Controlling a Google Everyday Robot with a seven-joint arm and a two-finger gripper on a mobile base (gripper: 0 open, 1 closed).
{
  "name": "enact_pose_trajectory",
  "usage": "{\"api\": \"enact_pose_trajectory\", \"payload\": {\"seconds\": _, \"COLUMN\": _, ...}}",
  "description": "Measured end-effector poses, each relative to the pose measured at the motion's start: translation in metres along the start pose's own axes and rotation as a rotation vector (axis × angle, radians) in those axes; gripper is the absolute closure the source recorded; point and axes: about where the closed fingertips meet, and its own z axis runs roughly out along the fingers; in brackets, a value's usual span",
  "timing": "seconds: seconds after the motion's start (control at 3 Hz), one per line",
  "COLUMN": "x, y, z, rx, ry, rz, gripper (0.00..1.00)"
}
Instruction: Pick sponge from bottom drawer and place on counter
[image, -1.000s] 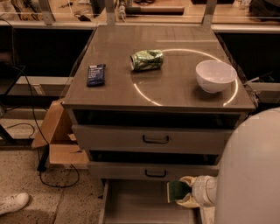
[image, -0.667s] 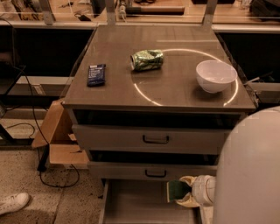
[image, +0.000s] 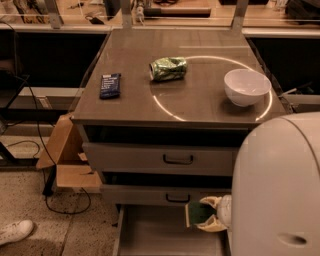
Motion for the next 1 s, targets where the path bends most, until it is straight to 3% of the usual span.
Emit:
{"api": "enact_pose_trajectory", "payload": {"seconds": 0.67, "x": -0.014, "y": 0.0, "z": -0.001, "rx": -0.013, "ry": -0.045, "rz": -0.019, "gripper": 1.0}}
{"api": "enact_pose_trajectory", "payload": {"seconds": 1.0, "x": -0.031, "y": -0.005, "z": -0.022, "rx": 0.002, "ry": -0.073, "rz": -0.063, "gripper": 1.0}}
